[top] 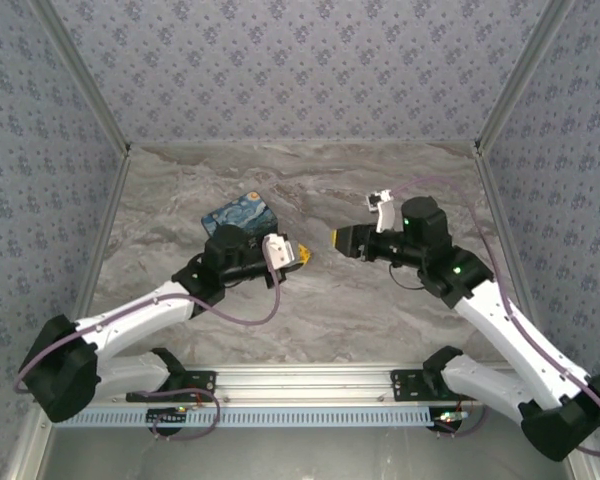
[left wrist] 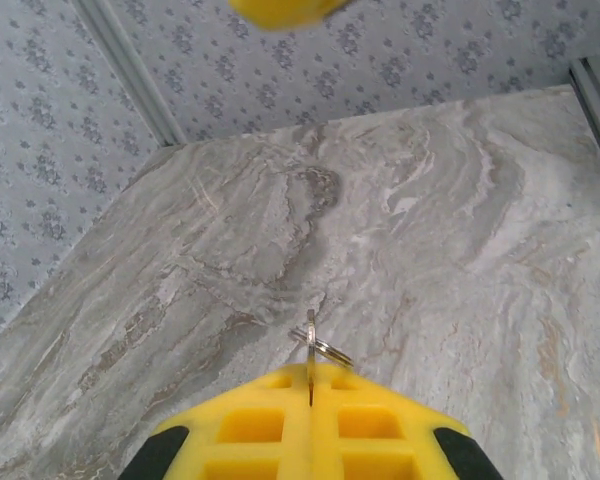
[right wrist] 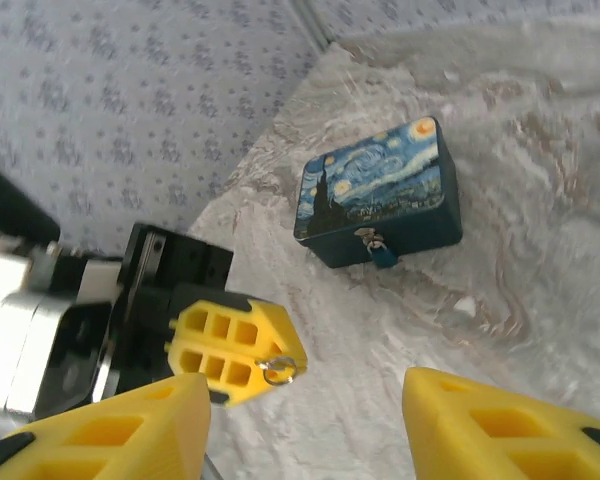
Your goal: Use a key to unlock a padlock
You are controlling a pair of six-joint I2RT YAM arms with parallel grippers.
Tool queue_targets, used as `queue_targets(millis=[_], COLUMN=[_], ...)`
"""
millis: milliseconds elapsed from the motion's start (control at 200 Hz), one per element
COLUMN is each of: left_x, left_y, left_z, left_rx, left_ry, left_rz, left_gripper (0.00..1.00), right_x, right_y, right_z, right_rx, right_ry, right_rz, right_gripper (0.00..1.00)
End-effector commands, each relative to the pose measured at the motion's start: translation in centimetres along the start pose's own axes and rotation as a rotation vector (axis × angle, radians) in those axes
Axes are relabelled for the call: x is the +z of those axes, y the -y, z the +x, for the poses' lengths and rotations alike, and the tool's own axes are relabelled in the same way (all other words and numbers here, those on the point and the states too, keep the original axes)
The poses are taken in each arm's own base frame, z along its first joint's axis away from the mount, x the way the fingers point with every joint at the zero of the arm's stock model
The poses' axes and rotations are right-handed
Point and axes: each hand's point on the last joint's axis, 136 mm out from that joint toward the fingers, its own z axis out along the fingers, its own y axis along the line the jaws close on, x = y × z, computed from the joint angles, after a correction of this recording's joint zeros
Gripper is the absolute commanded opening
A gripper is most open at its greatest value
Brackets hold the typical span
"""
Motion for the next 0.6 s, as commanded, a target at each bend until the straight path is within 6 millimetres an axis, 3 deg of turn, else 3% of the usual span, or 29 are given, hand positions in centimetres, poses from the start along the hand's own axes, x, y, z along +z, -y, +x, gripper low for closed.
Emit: queue_targets(millis=[0, 250, 595], left_x=[-1.0, -1.5, -2.0], left_y=[0.8, 1.5, 2.2], left_z=[-1.4, -1.4, -1.2], left_rx=[0.086, 0.13, 0.177], left_ry=[-0.016, -0.074, -0.116], left_rz=[0.061, 0.126, 0.175], left_gripper=[0.0, 0.0, 0.0], right_x=[-0.7, 0.0, 3.3], right_y=[-1.5, -2.2, -2.9], right_z=[2.2, 6.5, 7.4], right_rx=[-0.404, -0.92, -1.074], right_ry=[-0.035, -0.125, -0.173], right_rz=[-0.094, -0.155, -0.199], right_gripper=[0.59, 0.59, 0.39])
